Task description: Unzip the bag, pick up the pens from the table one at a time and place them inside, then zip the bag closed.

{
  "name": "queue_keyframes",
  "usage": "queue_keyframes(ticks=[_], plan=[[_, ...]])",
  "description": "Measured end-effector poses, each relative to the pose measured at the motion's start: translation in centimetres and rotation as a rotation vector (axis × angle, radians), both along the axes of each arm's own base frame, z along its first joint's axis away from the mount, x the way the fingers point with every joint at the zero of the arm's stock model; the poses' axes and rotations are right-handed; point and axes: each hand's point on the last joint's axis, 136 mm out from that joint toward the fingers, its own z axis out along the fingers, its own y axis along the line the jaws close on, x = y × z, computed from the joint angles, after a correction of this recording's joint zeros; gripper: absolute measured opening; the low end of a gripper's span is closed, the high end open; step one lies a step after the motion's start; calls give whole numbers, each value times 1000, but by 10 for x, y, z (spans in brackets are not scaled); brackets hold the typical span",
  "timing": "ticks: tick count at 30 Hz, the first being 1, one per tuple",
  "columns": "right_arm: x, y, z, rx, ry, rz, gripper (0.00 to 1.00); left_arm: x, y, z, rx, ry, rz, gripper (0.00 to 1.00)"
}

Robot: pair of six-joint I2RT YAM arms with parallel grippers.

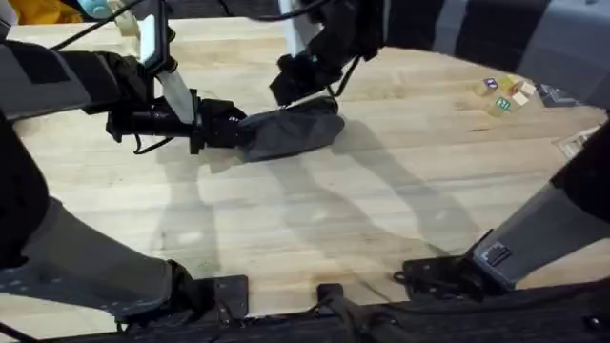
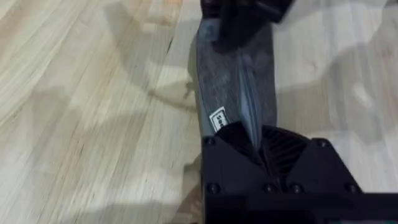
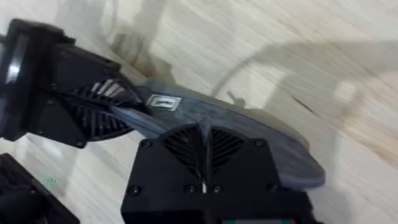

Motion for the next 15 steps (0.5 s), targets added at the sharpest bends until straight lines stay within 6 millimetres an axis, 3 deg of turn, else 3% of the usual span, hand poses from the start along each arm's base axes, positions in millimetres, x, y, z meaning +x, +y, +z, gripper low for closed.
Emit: queue_keyframes(ticks=[7, 8, 9, 10, 15], plan=[[23, -50, -3, 12, 60, -139, 31, 0, -2, 1, -8, -1, -3, 45], [28, -60, -4, 13, 69, -171, 31, 0, -2, 2, -9, -2, -3, 45], [39, -88, -5, 9, 86, -251, 31, 0, -2, 2, -11, -1, -3, 45], [42, -96, -6, 9, 92, -275, 31, 0, -2, 2, -12, -2, -3, 45], [48, -118, -7, 15, 111, -341, 31, 0, -4, 3, -17, -8, -8, 45]])
